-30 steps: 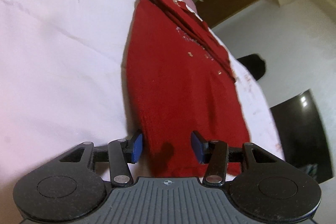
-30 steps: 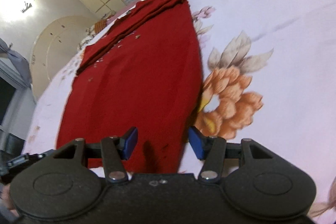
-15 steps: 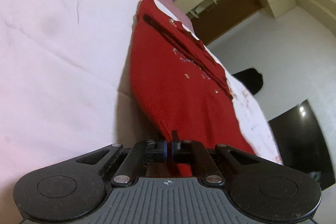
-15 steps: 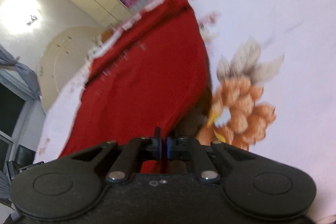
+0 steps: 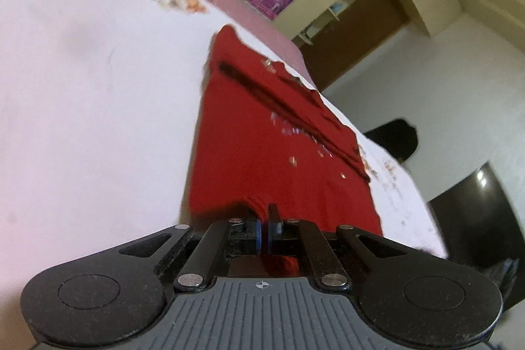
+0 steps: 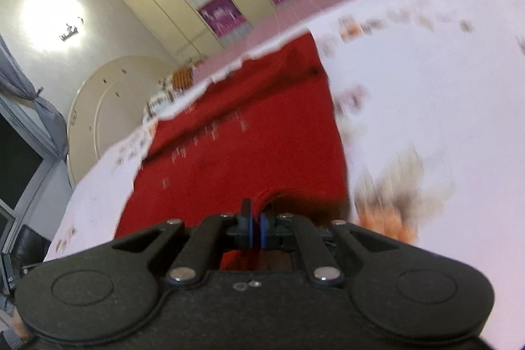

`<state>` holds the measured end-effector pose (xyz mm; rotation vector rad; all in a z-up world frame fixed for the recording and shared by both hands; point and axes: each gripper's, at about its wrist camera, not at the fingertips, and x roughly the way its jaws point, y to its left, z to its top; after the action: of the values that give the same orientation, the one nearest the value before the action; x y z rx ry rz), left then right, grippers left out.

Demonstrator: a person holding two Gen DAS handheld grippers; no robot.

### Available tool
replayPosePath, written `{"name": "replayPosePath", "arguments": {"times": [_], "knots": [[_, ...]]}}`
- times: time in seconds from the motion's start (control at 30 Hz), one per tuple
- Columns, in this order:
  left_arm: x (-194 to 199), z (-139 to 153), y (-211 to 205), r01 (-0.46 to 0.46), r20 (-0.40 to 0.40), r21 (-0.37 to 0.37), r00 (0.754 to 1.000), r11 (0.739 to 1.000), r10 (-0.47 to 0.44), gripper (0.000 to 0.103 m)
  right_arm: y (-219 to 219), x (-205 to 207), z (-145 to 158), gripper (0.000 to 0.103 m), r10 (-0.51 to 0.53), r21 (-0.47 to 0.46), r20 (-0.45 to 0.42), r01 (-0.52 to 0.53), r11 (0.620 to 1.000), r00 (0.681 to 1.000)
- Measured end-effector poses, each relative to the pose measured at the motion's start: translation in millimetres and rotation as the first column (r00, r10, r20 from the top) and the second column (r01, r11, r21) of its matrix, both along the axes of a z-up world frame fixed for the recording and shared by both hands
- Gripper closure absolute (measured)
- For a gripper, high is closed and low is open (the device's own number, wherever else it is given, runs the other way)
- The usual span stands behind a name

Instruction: Fold small clothes

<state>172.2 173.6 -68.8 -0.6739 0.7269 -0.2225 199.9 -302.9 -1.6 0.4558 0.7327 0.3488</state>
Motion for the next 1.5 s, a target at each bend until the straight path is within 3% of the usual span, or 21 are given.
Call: {"name": "replayPosePath", "arguments": {"times": [0.1,0.23,0.47,0.63,0.83,0.97,1.0,1.03,1.07,1.1,1.13,1.23,1.37,1.43,1.5], "knots": [[44,32,1,0.05,0.059,0.082,0.997,0.995,-0.054,0.1,6,35,18,0.098,0.023,-0.039,0.035,-0.022,0.999,0.999],[100,66,6,0.054,0.117,0.113,0.991,0.992,-0.067,0.099,8,86,37,0.098,0.02,-0.041,0.074,-0.017,0.999,0.997],[192,88,1,0.031,0.144,0.156,0.988,0.987,-0.054,0.099,2,173,38,0.098,-0.039,0.034,0.052,0.038,0.999,0.998],[257,66,4,0.013,0.098,0.15,0.995,0.989,-0.028,0.099,0,241,19,0.098,-0.036,0.065,0.019,0.034,0.997,0.999],[313,17,-1,0.015,-0.005,0.143,1.0,0.99,-0.015,0.099,0,305,-35,0.097,-0.037,0.1,-0.101,0.047,0.994,0.994],[330,-9,-1,-0.018,-0.024,0.093,1.0,0.996,0.02,0.099,-5,321,-60,0.083,-0.045,0.131,-0.099,0.058,0.99,0.994],[331,-13,-1,-0.027,-0.021,0.079,0.999,0.997,0.028,0.094,-7,323,-64,0.082,-0.041,0.15,-0.096,0.056,0.987,0.995],[332,-18,-1,-0.034,-0.013,0.069,0.999,0.997,0.035,0.071,-9,325,-66,0.081,-0.037,0.167,-0.085,0.051,0.985,0.996],[332,-21,-2,-0.046,0.005,0.069,0.999,0.997,0.046,0.043,-10,325,-67,0.077,-0.032,0.176,-0.072,0.044,0.983,0.997],[329,-22,-3,-0.064,0.042,0.073,0.997,0.995,0.061,0.032,-11,325,-68,0.075,-0.025,0.184,-0.061,0.035,0.982,0.998],[328,-21,-5,-0.074,0.059,0.084,0.996,0.994,0.069,0.022,-11,326,-68,0.071,-0.019,0.186,-0.051,0.028,0.982,0.999],[331,-23,-9,-0.076,0.057,0.126,0.996,0.989,0.069,0.022,-11,329,-66,0.056,-0.007,0.196,-0.017,0.01,0.981,1.0],[334,-19,-28,-0.014,0.052,0.301,0.999,0.954,-0.002,0.023,-10,326,-56,0.042,-0.039,0.137,0.029,0.034,0.99,0.999],[336,-16,-46,0.029,0.038,0.433,0.998,0.901,-0.051,0.033,-5,325,-52,0.038,-0.029,0.063,0.05,0.026,0.998,0.998],[337,-15,-58,0.042,0.032,0.519,0.997,0.854,-0.069,0.039,3,325,-49,0.043,-0.002,-0.048,0.055,0.004,0.999,0.999]]}}
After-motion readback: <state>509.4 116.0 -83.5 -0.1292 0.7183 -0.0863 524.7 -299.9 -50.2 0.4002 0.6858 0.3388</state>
